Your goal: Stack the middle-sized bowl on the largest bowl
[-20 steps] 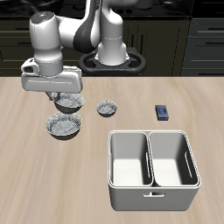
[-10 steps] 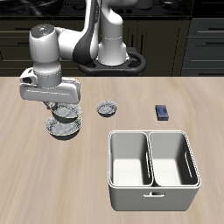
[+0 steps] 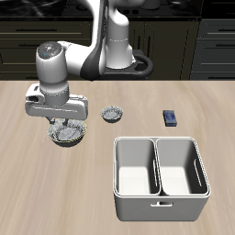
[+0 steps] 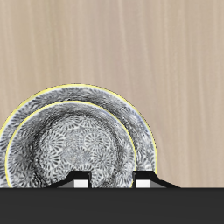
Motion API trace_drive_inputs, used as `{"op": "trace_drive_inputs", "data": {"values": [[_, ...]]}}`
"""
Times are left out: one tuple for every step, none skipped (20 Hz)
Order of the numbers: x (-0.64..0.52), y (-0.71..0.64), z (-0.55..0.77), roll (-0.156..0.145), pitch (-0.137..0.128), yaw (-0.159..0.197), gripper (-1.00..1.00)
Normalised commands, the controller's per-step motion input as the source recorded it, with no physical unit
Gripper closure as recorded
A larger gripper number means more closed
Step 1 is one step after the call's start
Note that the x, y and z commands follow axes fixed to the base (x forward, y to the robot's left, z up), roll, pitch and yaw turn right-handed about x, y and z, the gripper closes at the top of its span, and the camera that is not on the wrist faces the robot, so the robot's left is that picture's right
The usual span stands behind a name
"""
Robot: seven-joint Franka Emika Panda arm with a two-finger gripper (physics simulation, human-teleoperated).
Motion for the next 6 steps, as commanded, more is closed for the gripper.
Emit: {"op": "trace_drive_inputs", "data": {"values": [[0.01,0.04,-0.09,0.001,0.02,-0.012,-1.0],[0.03,0.13,-0.09,0.05,0.031,0.025,-1.0],[0.03,0.08,0.06,-0.007,0.004,0.044,-1.0],[-0.03,0.03,0.1,-0.004,-0.003,-0.011,-1.0],[-0.02,0.12,0.31,0.012,-0.024,0.037,-1.0],[-0.04,0.02,0.25,-0.008,-0.042,0.022,-1.0]]}}
